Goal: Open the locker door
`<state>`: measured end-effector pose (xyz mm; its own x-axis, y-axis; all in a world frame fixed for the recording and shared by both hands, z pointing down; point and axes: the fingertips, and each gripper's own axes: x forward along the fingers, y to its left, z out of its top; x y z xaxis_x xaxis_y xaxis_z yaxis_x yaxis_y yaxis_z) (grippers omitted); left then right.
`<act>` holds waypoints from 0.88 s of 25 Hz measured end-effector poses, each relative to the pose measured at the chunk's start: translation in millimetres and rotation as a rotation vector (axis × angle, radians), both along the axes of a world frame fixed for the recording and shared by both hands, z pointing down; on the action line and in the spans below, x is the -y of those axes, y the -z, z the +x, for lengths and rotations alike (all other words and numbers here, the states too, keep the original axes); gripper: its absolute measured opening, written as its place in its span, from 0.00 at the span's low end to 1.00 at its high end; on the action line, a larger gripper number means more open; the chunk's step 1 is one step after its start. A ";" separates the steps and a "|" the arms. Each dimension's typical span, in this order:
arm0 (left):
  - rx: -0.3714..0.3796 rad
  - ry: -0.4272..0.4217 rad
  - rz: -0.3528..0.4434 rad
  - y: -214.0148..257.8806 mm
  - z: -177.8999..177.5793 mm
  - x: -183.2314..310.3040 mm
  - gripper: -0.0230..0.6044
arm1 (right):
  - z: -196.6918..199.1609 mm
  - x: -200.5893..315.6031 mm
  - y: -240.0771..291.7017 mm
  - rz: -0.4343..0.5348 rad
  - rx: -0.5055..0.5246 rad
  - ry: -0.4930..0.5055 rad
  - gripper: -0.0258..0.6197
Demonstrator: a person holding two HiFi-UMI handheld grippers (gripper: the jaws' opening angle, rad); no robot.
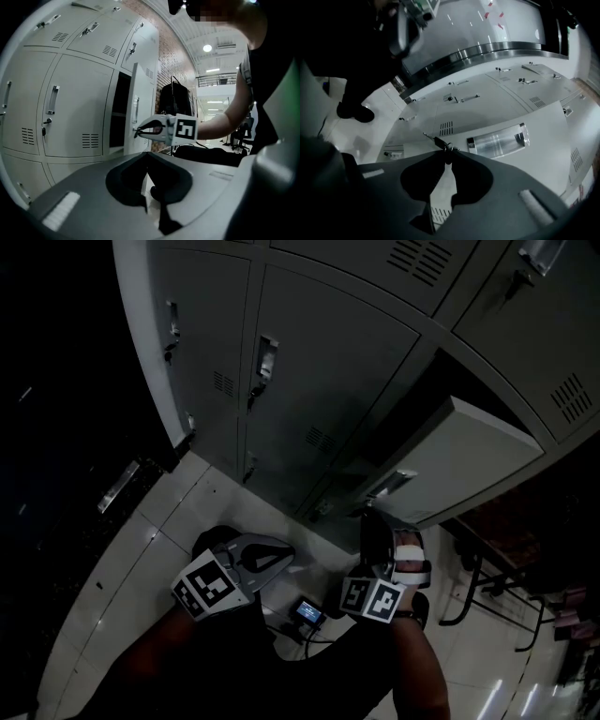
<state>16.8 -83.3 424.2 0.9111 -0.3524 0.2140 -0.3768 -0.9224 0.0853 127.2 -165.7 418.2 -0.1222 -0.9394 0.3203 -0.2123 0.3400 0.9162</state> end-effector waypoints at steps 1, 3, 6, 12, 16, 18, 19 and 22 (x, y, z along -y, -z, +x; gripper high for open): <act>0.002 0.000 -0.001 -0.4 -0.1 0.1 0.05 | 2.4 -17.5 0.1 -0.010 0.015 0.009 0.11; 0.007 0.000 0.000 -1.3 0.4 0.1 0.05 | 13.0 -50.4 0.0 -0.020 0.028 0.017 0.11; 0.021 0.000 0.001 -4.0 1.8 -0.4 0.05 | 38.6 -91.9 -1.0 -0.033 0.043 0.004 0.11; 0.051 0.007 -0.005 -9.8 2.1 0.2 0.05 | 97.7 -140.5 -2.5 -0.065 0.079 -0.100 0.13; 0.065 0.008 -0.004 -12.6 2.8 0.3 0.05 | 126.5 -152.0 -2.8 -0.049 0.063 -0.164 0.13; 0.068 0.009 -0.006 -11.4 3.4 0.2 0.05 | 131.7 -154.5 -3.5 -0.044 0.048 -0.160 0.13; 0.070 0.010 -0.005 -11.7 3.5 0.4 0.05 | 132.9 -155.3 -4.2 -0.047 0.035 -0.154 0.13; 0.077 0.011 -0.005 -13.1 4.8 1.0 0.05 | 134.4 -161.1 -6.0 -0.059 0.000 -0.146 0.19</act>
<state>21.6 -84.3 437.2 0.8878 -0.3615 0.2849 -0.3928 -0.9177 0.0598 261.6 -4.7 424.2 0.0145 -0.9268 0.3752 -0.2635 0.3584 0.8956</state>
